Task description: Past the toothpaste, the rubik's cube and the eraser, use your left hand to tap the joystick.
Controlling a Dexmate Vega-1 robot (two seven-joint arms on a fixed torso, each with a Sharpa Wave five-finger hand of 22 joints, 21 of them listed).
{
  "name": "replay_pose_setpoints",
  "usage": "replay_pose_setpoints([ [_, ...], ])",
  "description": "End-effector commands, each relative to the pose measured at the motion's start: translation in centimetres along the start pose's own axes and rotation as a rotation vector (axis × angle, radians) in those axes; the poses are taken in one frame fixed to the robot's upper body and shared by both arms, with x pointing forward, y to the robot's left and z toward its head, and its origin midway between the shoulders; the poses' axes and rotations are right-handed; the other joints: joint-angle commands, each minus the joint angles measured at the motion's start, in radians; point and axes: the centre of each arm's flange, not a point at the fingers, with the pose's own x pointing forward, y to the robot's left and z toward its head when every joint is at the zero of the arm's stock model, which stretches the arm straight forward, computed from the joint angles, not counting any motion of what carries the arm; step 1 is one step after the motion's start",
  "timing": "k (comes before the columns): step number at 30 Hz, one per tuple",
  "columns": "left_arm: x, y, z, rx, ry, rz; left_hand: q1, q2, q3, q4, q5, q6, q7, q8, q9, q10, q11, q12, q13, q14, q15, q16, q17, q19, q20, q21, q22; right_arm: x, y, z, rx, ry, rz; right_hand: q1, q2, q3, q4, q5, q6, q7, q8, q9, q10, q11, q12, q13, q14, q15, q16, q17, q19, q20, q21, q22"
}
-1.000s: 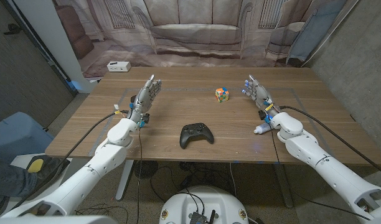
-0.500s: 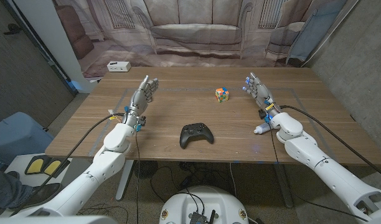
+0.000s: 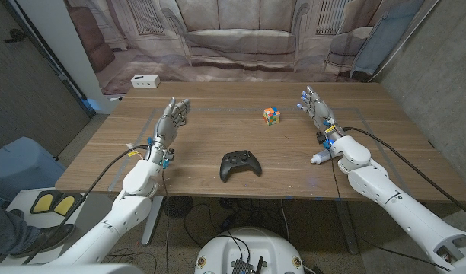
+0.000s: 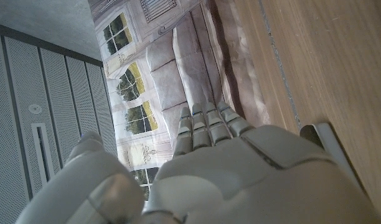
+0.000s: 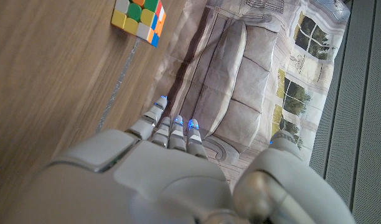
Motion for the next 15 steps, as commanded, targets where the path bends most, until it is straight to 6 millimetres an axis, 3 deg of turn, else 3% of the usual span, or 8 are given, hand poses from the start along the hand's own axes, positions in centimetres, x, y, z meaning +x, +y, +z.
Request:
replay_pose_setpoints([
  [1, -2.1, 0.7, 1.0, 0.008, -0.025, 0.003, 0.012, -0.001, -0.003, -0.006, -0.002, 0.017, -0.001, 0.0, 0.001, 0.01, 0.003, 0.004, 0.001, 0.011, -0.003, -0.001, 0.003, 0.012, 0.0, 0.006, 0.002, 0.4, 0.3, 0.4, -0.01, 0.005, 0.001, 0.01, 0.003, 0.003, -0.006, -0.007, 0.01, 0.003, -0.002, 0.004, 0.009, 0.002, 0.002, 0.003, 0.012, 0.002, 0.005, 0.001, 0.009, 0.004, -0.001, 0.002],
  [15, -4.6, -0.2, 2.0, 0.053, -0.027, -0.008, 0.011, -0.005, -0.008, -0.011, -0.005, 0.047, -0.009, -0.001, 0.002, 0.03, -0.002, 0.004, 0.001, 0.03, -0.005, -0.004, 0.004, 0.046, 0.016, 0.009, 0.003, 0.6, 0.4, 0.9, -0.024, 0.005, -0.008, 0.011, 0.006, 0.004, -0.008, -0.009, 0.013, 0.003, -0.003, 0.005, 0.009, 0.001, 0.001, 0.003, 0.013, 0.006, 0.004, 0.002, 0.011, 0.006, -0.001, 0.002],
])
